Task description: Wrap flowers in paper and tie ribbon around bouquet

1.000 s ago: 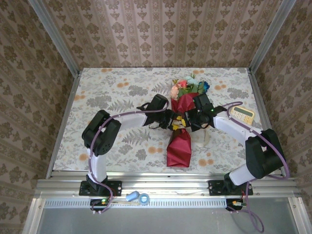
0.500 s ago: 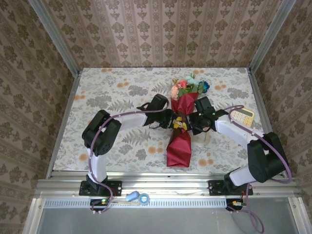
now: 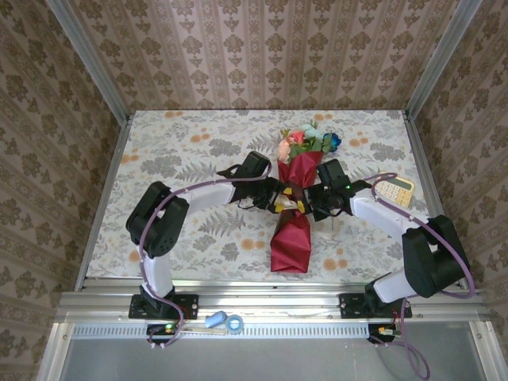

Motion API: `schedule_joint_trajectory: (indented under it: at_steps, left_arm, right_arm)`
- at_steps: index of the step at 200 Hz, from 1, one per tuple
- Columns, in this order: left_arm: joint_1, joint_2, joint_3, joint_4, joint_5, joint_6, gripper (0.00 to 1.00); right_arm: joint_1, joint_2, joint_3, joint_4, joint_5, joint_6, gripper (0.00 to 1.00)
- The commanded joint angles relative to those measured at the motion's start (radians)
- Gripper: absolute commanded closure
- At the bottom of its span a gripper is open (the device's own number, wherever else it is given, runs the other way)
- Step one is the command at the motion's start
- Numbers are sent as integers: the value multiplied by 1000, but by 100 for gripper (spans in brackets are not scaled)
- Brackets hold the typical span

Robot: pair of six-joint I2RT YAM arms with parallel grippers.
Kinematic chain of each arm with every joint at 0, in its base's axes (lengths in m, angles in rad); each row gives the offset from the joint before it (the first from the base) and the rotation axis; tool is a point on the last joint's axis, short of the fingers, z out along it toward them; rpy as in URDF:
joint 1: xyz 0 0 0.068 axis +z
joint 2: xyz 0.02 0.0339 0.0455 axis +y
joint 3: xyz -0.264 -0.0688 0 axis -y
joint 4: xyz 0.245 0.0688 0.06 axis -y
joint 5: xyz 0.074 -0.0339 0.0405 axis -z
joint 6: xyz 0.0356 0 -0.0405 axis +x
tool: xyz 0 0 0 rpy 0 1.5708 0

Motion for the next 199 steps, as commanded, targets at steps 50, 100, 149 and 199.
schedule_joint_trajectory:
  at_steps: [50,100,149,199]
  left_arm:
    - [0,-62,-6,-97,21,52,40]
    - [-7,13,26,-21,41,16,40]
    - [-9,15,39,-74,40,41,40]
    - [-17,36,45,-59,44,33,43]
  right_arm:
    - [2,-10,-7,5,0,14,100]
    - [3,-6,-4,4,0,14,100]
    - [2,-2,-2,6,1,16,100]
    - [3,2,1,10,0,16,100]
